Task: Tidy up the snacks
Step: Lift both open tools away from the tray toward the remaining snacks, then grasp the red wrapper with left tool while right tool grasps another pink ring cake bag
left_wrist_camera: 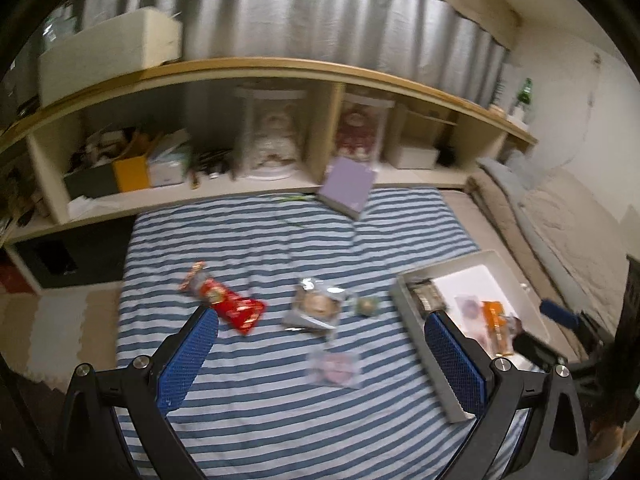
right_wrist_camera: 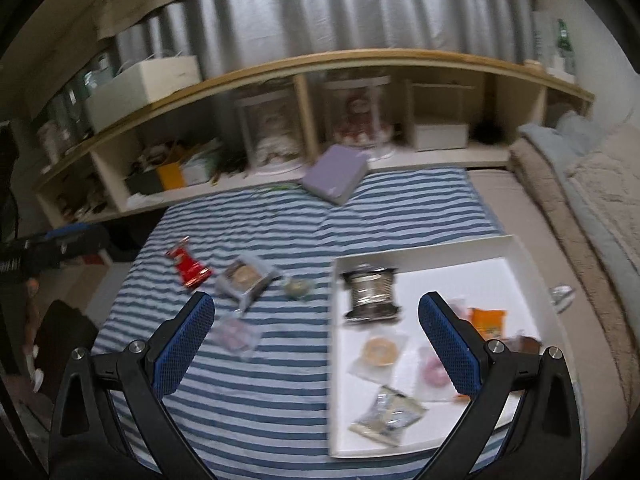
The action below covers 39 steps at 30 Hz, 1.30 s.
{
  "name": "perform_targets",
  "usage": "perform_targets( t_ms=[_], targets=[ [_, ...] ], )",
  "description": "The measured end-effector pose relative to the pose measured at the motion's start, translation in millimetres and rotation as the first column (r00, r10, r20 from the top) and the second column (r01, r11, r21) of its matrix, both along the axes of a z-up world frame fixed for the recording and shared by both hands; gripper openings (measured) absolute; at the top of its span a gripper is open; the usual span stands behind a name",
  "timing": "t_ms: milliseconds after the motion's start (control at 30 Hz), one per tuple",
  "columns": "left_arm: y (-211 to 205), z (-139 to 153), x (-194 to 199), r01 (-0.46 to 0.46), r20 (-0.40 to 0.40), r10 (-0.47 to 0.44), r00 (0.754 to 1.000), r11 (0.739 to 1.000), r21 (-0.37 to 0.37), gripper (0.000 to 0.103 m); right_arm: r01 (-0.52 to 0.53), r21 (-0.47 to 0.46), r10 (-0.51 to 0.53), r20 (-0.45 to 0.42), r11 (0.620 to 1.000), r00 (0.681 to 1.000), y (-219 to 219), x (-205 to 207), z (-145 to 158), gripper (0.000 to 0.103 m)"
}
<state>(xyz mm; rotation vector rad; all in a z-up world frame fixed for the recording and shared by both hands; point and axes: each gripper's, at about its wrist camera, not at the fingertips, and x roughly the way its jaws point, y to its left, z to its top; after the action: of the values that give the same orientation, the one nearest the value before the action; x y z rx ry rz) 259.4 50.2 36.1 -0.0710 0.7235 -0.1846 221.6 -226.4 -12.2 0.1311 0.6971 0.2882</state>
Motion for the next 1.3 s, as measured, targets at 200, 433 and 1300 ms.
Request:
perform_targets(
  t_ms=[200,433,1300],
  targets=[
    [43.5,-11.9,20.0,-0.104,-0.038,0.104,0.994,0.995,-0.003,0.103,-0.073,0.020,0.074,-0.031,0.997,0.997,36.9,5.1,-22.9,0.103],
    [53.4,-45.5,92.5,-0.196,-0.122,0.199,0.972,0.980,0.036,0.103,-0.062,0.049,0.063,-0.030,0.997,0.998,66.6,14.9,-50.3,0.103],
    [0.7,-176.3,246.7,-0.114,-0.334,0.258,0.907,0.911,0.396,0.103,-0.201,-0.391,0.094,-0.276,0.898,0.957,126.6,128.5,-168.8,0.103]
  ],
)
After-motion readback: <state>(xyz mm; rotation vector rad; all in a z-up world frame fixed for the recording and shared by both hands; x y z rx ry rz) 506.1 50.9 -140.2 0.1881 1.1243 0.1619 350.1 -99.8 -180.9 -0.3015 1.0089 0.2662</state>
